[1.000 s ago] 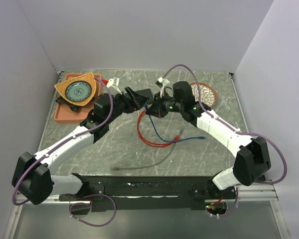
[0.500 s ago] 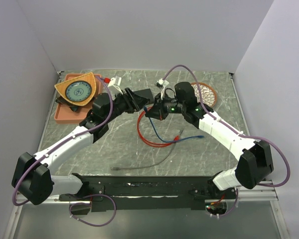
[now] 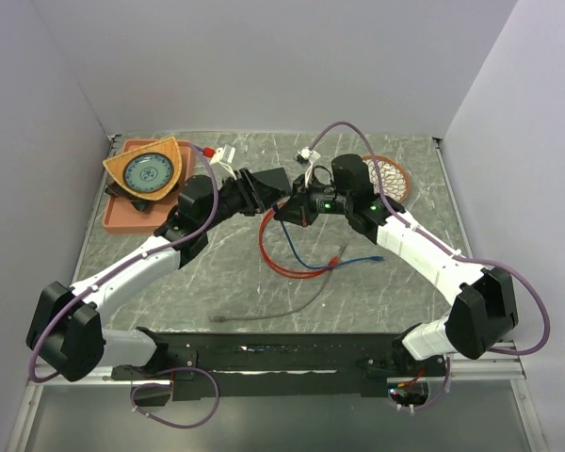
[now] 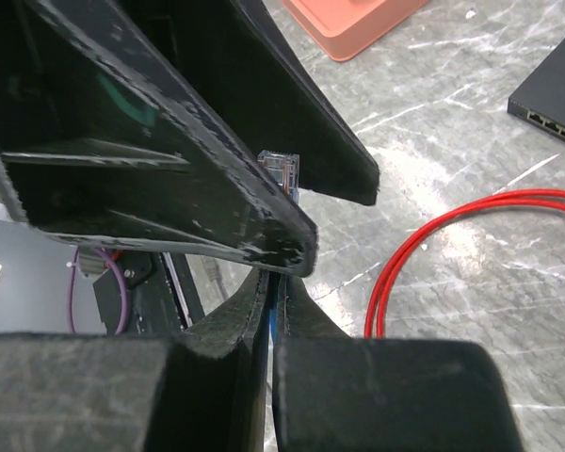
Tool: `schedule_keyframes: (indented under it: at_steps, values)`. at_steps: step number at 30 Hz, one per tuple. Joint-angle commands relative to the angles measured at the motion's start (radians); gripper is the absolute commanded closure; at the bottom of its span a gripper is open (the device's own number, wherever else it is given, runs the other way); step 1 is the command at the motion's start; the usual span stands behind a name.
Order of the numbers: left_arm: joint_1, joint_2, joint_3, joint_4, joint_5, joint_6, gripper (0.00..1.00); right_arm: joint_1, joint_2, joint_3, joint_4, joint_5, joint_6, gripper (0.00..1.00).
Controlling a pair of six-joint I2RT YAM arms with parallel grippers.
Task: Insert the plug into the switch port
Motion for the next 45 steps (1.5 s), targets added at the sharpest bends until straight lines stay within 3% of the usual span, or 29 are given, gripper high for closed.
schedule_keyframes:
  at_steps: [1,2,3,5,8,11,12,15,18,28,45]
  values:
    - [0.0,-0.005,-0.013,0.059,0.028,0.01,0.65,-0.005,-0.044,-0.002,0.044,0.001,0.006,1.0]
    - [0.0,-0.007,-0.015,0.06,0.027,0.01,0.7,-0.005,-0.042,-0.002,0.04,0.001,0.006,1.0]
    - [0.0,-0.008,-0.013,0.056,0.022,0.008,0.85,-0.005,-0.039,-0.002,0.039,-0.001,0.003,1.0]
    - [0.0,-0.005,-0.008,0.047,0.019,0.007,0.99,-0.004,-0.038,0.0,0.034,-0.001,0.0,1.0]
    - [0.0,-0.002,-0.004,0.041,0.01,-0.002,0.99,-0.004,-0.041,0.0,0.031,0.021,0.006,1.0]
    - [-0.002,-0.001,-0.002,0.03,-0.013,-0.028,0.99,-0.005,-0.054,0.003,0.025,0.076,0.011,0.79]
    - [-0.002,-0.001,0.001,0.014,-0.021,-0.045,0.99,-0.004,-0.059,-0.002,0.03,0.108,0.013,0.63]
    - [-0.002,0.004,0.005,-0.006,-0.05,-0.068,0.99,-0.004,-0.077,-0.014,0.048,0.155,0.023,0.41]
    - [-0.002,0.005,0.005,-0.016,-0.064,-0.08,0.99,-0.001,-0.088,-0.028,0.062,0.182,0.037,0.31]
    - [-0.003,0.002,0.021,-0.059,-0.108,-0.096,0.99,0.025,-0.061,-0.013,0.096,0.177,0.048,0.32]
    - [-0.005,0.018,0.031,-0.08,-0.133,-0.122,0.99,0.079,-0.015,0.004,0.09,0.217,0.036,0.59]
